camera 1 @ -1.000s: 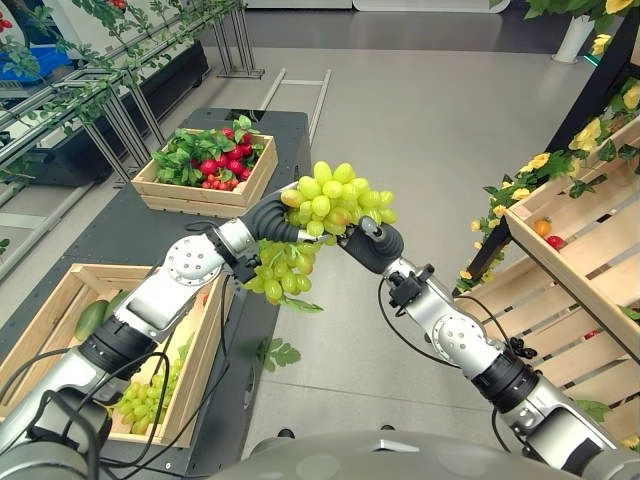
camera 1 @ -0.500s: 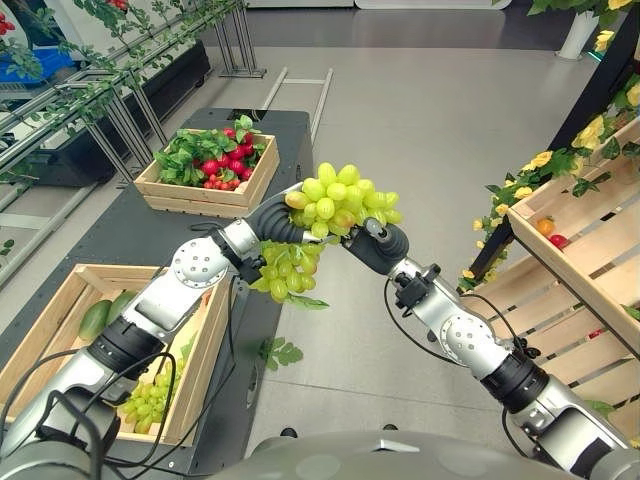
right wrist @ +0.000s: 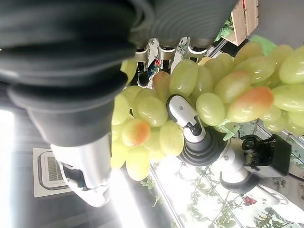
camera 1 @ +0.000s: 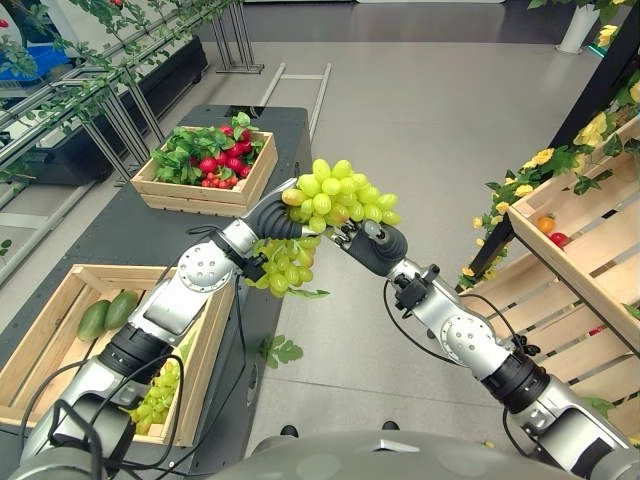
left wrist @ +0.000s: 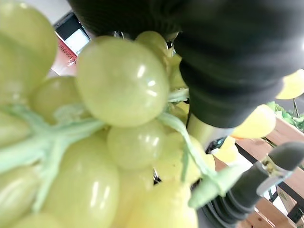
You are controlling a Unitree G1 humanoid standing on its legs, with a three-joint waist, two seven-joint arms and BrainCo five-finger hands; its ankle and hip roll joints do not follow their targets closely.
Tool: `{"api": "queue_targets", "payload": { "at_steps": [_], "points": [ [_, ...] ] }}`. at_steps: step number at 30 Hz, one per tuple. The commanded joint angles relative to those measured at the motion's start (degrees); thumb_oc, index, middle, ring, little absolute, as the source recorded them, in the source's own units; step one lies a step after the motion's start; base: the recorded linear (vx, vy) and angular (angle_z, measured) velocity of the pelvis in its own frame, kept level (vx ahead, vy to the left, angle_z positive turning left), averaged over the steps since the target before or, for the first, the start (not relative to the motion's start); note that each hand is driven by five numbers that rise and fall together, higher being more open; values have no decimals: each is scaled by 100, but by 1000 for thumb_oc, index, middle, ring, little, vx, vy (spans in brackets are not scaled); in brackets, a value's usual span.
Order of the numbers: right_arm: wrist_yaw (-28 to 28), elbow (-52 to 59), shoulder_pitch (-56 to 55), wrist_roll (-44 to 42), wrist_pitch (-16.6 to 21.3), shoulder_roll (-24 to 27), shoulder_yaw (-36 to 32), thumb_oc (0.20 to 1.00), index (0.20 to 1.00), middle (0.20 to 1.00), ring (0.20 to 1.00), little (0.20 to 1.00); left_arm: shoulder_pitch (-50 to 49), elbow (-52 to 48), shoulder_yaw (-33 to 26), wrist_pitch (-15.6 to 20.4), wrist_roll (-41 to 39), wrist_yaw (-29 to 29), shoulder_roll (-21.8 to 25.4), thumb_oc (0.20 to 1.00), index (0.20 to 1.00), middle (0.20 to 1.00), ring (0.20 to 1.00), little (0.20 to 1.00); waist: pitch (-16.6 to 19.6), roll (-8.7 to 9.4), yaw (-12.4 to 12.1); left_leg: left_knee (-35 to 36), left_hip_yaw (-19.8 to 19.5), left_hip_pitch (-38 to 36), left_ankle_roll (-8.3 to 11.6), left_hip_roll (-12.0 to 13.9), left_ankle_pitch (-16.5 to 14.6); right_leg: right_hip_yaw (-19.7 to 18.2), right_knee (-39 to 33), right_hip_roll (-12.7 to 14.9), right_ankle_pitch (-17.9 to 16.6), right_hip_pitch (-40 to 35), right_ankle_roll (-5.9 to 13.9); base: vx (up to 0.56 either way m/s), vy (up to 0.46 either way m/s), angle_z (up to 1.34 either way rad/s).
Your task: Pick up the fruits from the basket on one side to the basket on the other side
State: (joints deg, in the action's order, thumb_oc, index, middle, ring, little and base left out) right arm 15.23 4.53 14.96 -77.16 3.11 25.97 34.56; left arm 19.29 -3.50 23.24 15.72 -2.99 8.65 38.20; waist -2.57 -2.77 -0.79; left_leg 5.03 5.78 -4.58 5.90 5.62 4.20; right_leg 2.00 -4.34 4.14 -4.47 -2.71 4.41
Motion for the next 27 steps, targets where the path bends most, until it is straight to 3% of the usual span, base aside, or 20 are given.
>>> {"api": "queue_targets", "payload": {
  "at_steps": [1,8,17,27],
  "points": [
    [495,1438,345,60,160,-372,-8,1000,1000,1000,1000,1000,320,730,-705,-175,302,-479,108,200,200,200,200,200,-88,396,66,-214,-20,-152,-186,-291,-373,154,354,264,66,-32,403,0,0,0],
    [425,1422,319,187,219,-415,-114,1000,1000,1000,1000,1000,226,460,-745,-145,493,-468,60,200,200,200,200,200,-87,395,65,-222,-40,-148,-204,-307,-401,156,368,267,76,-25,403,0,0,0],
    [276,1402,338,433,435,-481,-410,1000,1000,1000,1000,1000,171,-143,-712,14,1363,-382,236,200,200,200,200,200,-73,400,38,-223,-80,-139,-222,-313,-421,182,370,273,100,-34,401,0,0,0],
    [314,1578,384,301,356,-428,-260,1000,1000,1000,1000,1000,337,957,-589,-192,1714,-804,-87,200,200,200,200,200,-67,381,86,-213,-81,-162,-224,-320,-421,147,377,262,100,-33,390,0,0,0]
  ]
}}
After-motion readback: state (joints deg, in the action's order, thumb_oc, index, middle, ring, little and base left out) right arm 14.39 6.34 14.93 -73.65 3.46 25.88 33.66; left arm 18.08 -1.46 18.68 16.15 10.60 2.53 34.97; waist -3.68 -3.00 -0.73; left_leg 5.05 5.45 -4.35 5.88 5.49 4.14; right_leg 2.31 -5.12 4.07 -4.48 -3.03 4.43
